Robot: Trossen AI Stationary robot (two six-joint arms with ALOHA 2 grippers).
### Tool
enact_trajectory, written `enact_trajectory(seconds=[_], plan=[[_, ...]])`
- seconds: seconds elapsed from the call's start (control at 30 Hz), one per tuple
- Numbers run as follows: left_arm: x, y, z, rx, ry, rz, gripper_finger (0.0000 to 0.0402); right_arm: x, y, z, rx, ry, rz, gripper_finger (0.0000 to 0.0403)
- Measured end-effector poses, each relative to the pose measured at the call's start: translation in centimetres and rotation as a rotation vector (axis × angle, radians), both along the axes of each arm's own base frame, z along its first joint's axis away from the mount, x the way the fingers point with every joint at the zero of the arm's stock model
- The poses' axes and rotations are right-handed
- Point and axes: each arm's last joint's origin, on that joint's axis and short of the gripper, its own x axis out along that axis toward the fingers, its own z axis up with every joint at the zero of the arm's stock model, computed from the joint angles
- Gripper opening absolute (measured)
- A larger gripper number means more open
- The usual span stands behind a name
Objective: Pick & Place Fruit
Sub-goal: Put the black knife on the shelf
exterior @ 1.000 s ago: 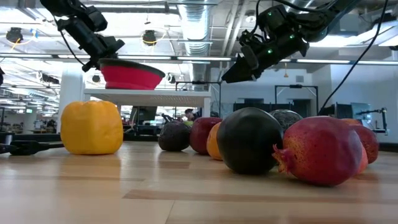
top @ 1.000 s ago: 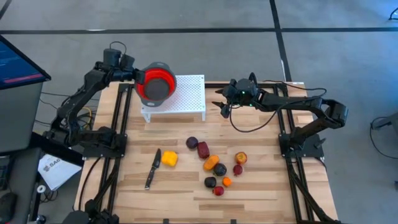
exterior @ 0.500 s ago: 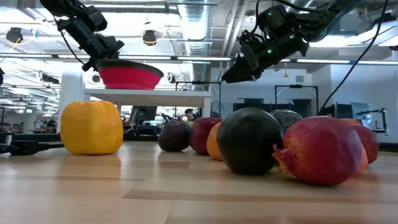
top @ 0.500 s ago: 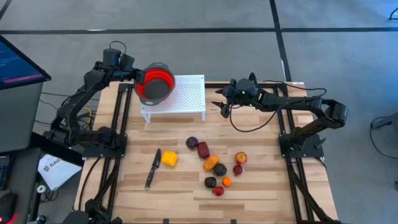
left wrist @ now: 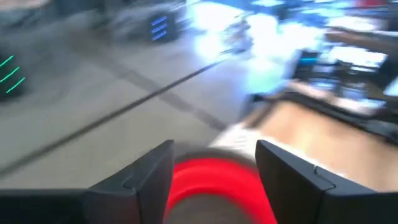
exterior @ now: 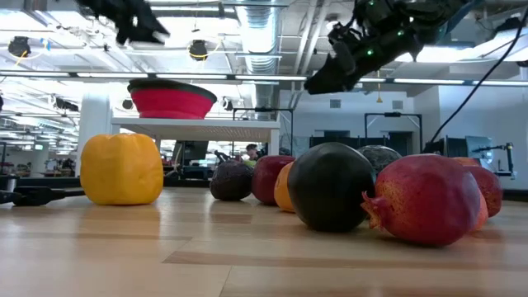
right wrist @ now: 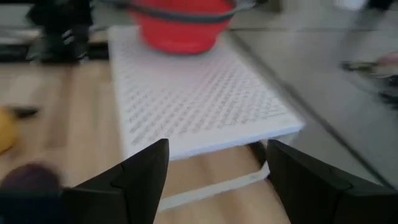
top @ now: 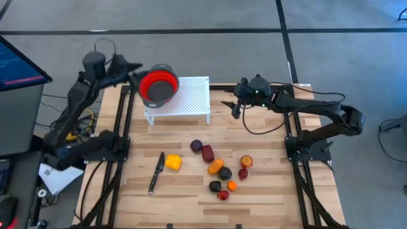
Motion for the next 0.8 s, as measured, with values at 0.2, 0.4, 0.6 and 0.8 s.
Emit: enact_trajectory(seconds=[0.2,0.4,0.6,0.8], plan=[[2.8,-6.2,-1.6,0.129,0.017,-0.408,0.0181,1.7,2.8,-2.2,0.160,0.080,0.194,0.0264],[7.1,-11.9,-5.2,0.168,0.191,-0.527,0.0169,5.3,6.9,-6.0,0.216,0.141,0.335,0.0264],[10.4,-19.0,-8.1,0.253,0.370,-0.557,0.0193,7.5,9.4,-8.3,0.237,0.104,0.402,0.0264],[12.3,-23.9,-11.9,0.055,0.437,-0.538,0.0251,7.9,10.5,-8.5,0.237,0.088,0.434,0.0264]])
